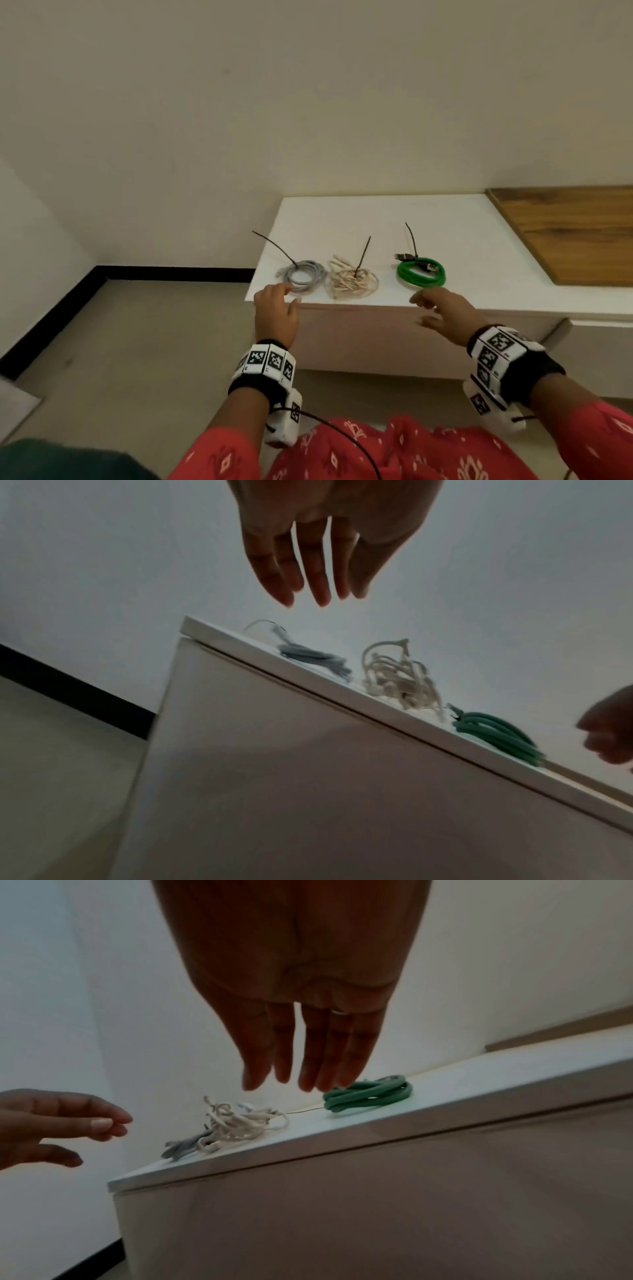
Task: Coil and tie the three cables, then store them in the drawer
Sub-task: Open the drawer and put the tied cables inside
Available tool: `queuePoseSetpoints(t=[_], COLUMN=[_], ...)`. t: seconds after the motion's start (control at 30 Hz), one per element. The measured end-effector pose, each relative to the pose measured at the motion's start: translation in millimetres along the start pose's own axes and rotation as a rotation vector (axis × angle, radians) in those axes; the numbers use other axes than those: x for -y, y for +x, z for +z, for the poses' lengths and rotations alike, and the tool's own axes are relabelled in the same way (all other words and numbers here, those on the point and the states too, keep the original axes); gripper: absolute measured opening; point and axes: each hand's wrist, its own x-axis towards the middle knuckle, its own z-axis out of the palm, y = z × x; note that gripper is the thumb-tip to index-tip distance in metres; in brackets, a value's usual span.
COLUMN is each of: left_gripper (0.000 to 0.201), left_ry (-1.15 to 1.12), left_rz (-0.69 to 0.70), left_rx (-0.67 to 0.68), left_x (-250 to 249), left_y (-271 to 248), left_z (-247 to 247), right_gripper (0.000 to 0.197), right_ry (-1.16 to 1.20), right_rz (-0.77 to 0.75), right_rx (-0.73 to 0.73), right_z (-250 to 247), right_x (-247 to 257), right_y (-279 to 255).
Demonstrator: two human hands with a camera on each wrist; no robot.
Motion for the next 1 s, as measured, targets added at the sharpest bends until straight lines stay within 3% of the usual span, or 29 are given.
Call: queuePoseSetpoints(t=[0.17, 0.23, 0.33, 0.43, 0.53, 0.6, 0.77, 0.8, 0.9, 1.0], left_gripper=[0.073, 0.083, 0.083, 0.083, 0.075, 0.057, 0.047, 0.045, 0.037, 0.041], left_ry=[-0.045, -0.105, -0.175, -0.296, -0.41, -0.37, -0.285, -0.266, -0.234, -0.24], left_rz=[-0.28, -0.383, -0.517, -0.541, -0.582, -0.6, -0.576, -0.57, -0.548, -0.568], left_rx=[0.042, 0.025, 0.028, 0.062, 0.026, -0.033, -0.027, -0.017, 0.002, 0.018], left_x=[42, 57, 77, 91, 96, 97, 100, 101, 102, 105], left_y=[-3, 2, 12, 19, 24, 24, 22, 24, 29, 28], left_z=[5, 12, 18, 22, 22, 22, 20, 18, 10, 5], right_gripper=[0.043, 0.047, 0.05, 0.059, 0.117, 0.125, 0.108, 0.099, 0.044, 0.033], right_ry=[-0.137, -0.141, -0.132, -0.102, -0.044, -0.026, 0.043, 0.053, -0.006, -0.088], right_rz=[-0.118, -0.114, -0.122, -0.117, -0.128, -0.133, -0.134, -0.131, -0.086, 0.007], right_rx=[0.224, 0.277, 0.305, 0.327, 0.285, 0.243, 0.114, 0.082, 0.033, 0.013], right_z=[15, 15, 22, 28, 34, 40, 42, 41, 35, 28], right_x=[9, 4, -6, -16, -25, -32, -39, -38, -41, -53], right_y=[1, 2, 8, 10, 15, 17, 13, 12, 11, 7])
